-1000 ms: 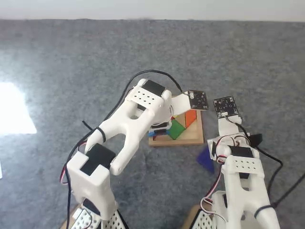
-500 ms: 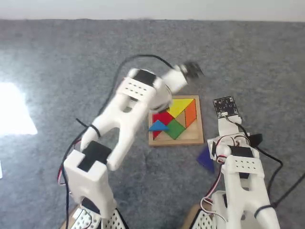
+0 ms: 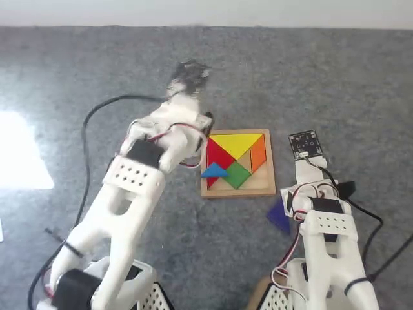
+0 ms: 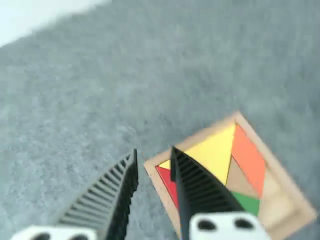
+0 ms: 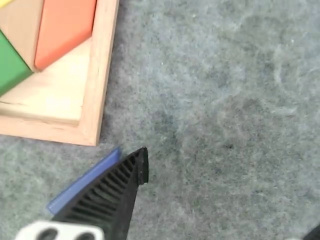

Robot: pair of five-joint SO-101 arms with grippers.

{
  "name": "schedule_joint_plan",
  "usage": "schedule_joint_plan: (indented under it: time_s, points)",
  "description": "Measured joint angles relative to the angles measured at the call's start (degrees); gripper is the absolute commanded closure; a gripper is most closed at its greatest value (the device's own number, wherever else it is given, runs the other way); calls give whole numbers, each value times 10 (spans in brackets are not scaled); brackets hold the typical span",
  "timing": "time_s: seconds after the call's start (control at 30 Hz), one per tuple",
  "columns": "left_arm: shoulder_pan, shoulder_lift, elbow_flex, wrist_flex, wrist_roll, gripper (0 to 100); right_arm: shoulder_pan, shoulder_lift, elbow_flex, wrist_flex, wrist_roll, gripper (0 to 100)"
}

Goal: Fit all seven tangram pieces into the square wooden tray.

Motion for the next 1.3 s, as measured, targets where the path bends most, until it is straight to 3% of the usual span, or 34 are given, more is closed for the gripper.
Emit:
schedule_joint_plan:
  time_s: [0.17,0.47,0.87,1.3]
  points:
    - [-6,51,18,-7,31,878,-15,0,10,0,0,479]
    - [11,283,-103,-7,17,931,-32,0,12,0,0,479]
    - [49,341,-117,15,69,935,-32,0,12,0,2,479]
    - [62,347,-128,94,92,950,-30,0,12,0,2,479]
